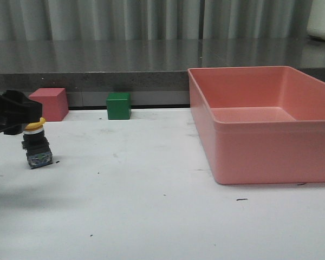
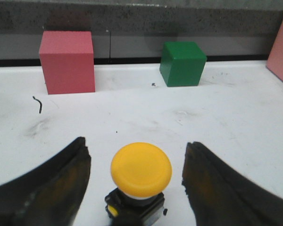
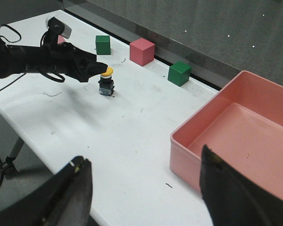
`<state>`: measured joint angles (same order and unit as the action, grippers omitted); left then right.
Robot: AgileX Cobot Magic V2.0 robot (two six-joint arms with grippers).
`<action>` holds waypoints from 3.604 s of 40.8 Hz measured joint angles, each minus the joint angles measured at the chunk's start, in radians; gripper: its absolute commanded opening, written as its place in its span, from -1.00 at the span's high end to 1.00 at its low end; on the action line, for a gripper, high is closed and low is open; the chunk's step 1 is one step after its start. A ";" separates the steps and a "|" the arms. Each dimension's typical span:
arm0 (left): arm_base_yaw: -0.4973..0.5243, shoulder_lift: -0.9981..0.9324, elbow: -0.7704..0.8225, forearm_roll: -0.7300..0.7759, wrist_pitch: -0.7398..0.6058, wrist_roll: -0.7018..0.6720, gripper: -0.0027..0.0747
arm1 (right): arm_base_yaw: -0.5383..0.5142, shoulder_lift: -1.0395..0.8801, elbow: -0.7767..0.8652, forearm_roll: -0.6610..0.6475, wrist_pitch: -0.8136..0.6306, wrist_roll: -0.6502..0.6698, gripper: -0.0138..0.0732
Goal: Place and stand button with both arms
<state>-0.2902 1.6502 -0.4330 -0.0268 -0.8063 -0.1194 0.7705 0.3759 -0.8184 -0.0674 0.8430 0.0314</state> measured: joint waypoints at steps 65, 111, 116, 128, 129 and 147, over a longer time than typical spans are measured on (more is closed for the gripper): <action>-0.024 -1.172 -0.439 0.074 1.876 -0.001 -0.15 | 0.000 0.000 0.000 0.000 0.000 0.000 -0.49; -0.024 -1.172 -0.439 0.078 1.856 -0.001 0.98 | 0.000 0.000 0.000 -0.028 0.161 0.000 0.84; -0.024 -1.172 -0.439 0.078 1.854 -0.001 0.98 | 0.000 0.000 0.000 -0.028 0.161 0.000 0.84; -0.024 -1.172 -0.439 0.078 1.852 -0.001 0.98 | 0.000 0.000 0.000 -0.028 0.163 0.000 0.84; -0.024 -1.174 -0.439 0.078 1.852 -0.001 0.98 | 0.000 0.000 0.000 -0.028 0.163 0.000 0.84; 0.111 -1.369 -0.162 0.078 1.573 -0.001 0.98 | 0.000 0.000 0.000 -0.028 0.163 0.000 0.84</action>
<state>-0.1796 0.2810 -0.5947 0.0513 0.7666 -0.1200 0.7705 0.3759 -0.8184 -0.0951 1.0064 0.0314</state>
